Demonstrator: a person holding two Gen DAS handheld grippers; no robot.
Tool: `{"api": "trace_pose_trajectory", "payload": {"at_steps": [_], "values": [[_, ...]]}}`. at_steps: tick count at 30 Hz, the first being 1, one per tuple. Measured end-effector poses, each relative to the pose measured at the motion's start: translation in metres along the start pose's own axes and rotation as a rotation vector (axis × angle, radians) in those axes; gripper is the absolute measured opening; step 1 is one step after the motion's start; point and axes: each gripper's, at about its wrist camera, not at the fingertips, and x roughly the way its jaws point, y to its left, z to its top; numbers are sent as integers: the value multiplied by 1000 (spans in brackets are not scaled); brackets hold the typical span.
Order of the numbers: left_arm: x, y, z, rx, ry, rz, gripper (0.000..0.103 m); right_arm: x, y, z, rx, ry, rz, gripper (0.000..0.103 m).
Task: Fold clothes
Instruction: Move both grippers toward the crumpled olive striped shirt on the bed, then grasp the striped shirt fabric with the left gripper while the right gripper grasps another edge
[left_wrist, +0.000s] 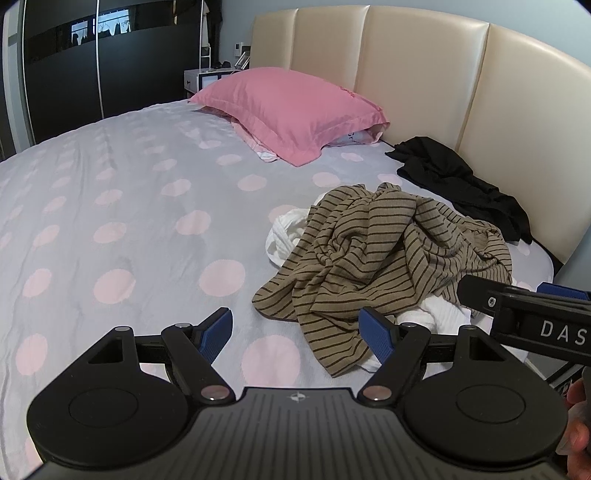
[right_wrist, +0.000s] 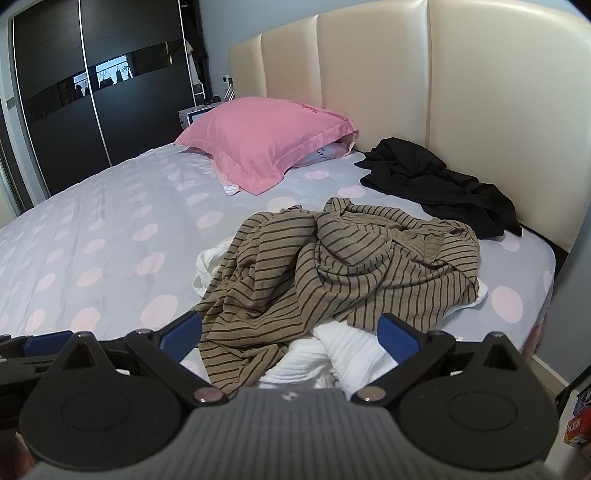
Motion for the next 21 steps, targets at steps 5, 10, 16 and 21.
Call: {"api": "trace_pose_trajectory", "payload": {"at_steps": [5,10,16,21], "values": [[2,1,-1,-4,14,-12,75,2,1,4,-16,14,48,102],[9,2,2,14,40,-47,75,9,4,15,-47,64,137,102],[28,3,14,48,76,-88,75,27,0,45,-89,103,199,102],[51,0,29,117,71,-80,75,64,-11,65,-146,140,128,101]]}}
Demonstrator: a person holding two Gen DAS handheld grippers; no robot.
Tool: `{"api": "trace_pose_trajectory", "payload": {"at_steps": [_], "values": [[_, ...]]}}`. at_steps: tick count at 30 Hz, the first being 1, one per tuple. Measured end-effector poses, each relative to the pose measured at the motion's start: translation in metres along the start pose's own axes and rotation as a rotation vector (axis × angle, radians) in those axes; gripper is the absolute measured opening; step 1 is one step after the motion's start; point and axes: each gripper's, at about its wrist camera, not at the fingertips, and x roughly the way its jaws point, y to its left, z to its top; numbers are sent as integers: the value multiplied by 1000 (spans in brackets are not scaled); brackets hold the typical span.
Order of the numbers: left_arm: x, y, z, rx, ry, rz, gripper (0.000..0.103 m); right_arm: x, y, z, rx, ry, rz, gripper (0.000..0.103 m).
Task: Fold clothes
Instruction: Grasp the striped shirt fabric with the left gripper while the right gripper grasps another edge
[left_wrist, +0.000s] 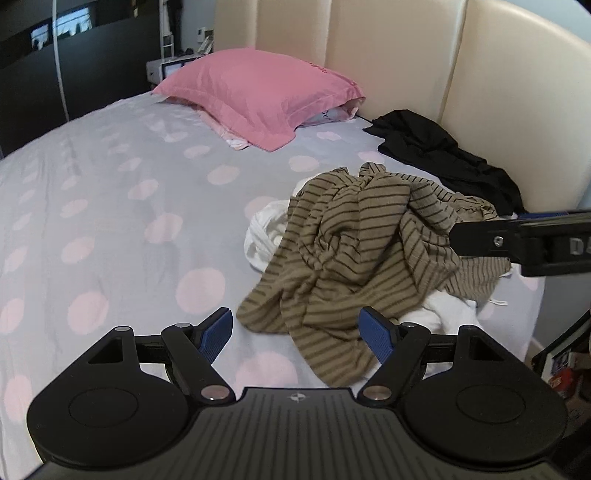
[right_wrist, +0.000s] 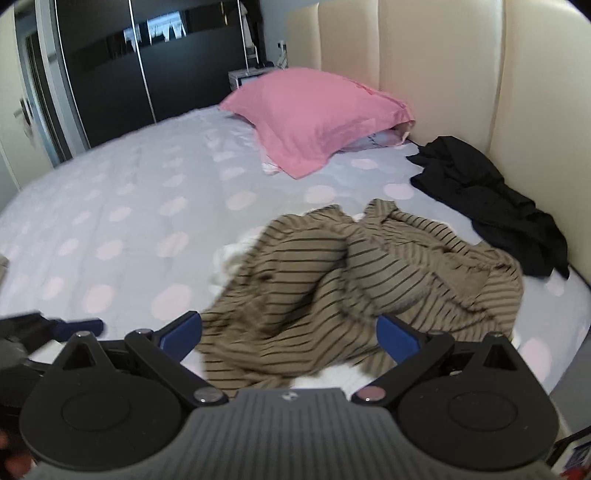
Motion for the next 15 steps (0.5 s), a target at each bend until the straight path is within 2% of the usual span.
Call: {"api": "trace_pose_trajectory", "payload": {"at_steps": [5,7,12,15], "values": [[32,-7,18,59,28,-40,75,36,-18,12,-19,21,-53,99],[46,-13,23,84,37,-54,75,48,-27,17,-33,18,-78,96],[86,-34,34,140,68,-107,72,78,-46,26,0,17,-78,78],[105,-46,41,150,73,-114,68,89,-51,27,2,5,-100,74]]}}
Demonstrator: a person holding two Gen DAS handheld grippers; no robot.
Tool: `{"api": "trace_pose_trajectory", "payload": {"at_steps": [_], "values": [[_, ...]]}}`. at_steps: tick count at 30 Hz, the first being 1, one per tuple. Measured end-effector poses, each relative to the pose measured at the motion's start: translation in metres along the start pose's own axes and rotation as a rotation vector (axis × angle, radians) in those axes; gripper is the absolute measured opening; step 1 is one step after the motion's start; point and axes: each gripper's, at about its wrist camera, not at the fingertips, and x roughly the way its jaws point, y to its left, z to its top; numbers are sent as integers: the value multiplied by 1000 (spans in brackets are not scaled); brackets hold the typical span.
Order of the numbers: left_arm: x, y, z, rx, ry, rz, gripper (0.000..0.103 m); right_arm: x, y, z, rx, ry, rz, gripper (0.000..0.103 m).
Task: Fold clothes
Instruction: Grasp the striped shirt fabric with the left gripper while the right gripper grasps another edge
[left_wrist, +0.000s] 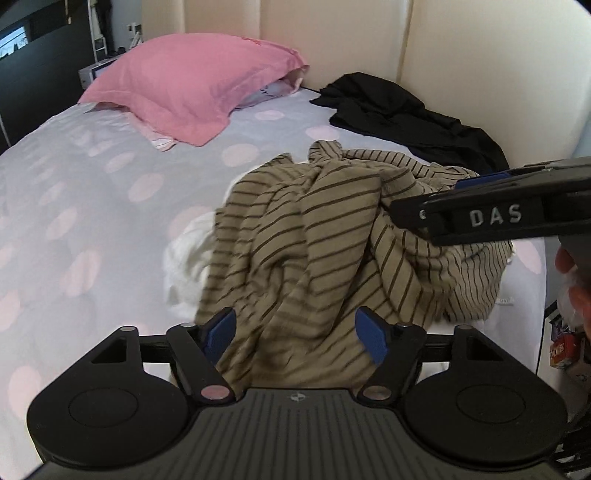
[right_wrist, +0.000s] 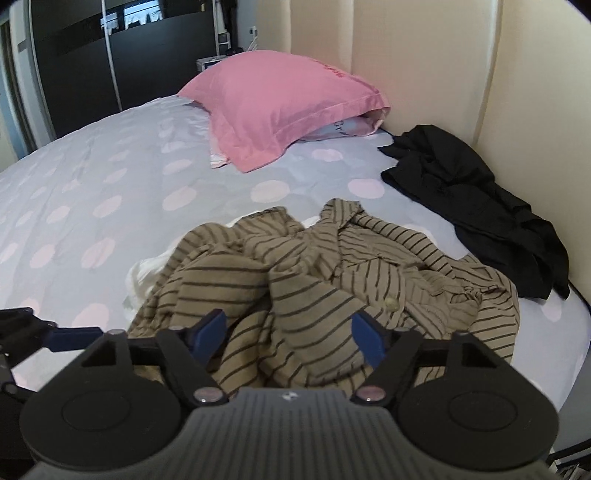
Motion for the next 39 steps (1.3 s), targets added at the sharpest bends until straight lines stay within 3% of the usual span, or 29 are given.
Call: {"api": "trace_pose_trajectory", "payload": {"at_steps": [2,3,5,6,8,9,12,17,27,39], "values": [[11,-3,6,-8,4,-7,59,7,-1,0,-13,-4,-16,68],[16,-3,8,-13,7,-9,54,10,-3,-1,-11,2,-14,57],[22,-2,11,-36,11,-25,32,17,-6,-1,2,15,0,43],[24,0,11,-53,11,-39,26,18,-8,-1,19,21,18,35],[28,4,12,-87,9,-66,8,16,-9,-1,36,14,51,11],[27,7,13,-104,-1,-82,2,14,-8,0,29,5,57,5],[12,9,12,-106,-43,-71,0,2,1,2,-12,-36,67,2],[-34,14,11,-80,-106,-49,0,-24,22,9,-36,-45,168,1],[-130,44,-13,-100,-111,-40,0,-102,111,4,-172,-63,319,1],[-269,104,-76,-122,-182,147,0,-198,235,-9,-368,-136,564,1]]}}
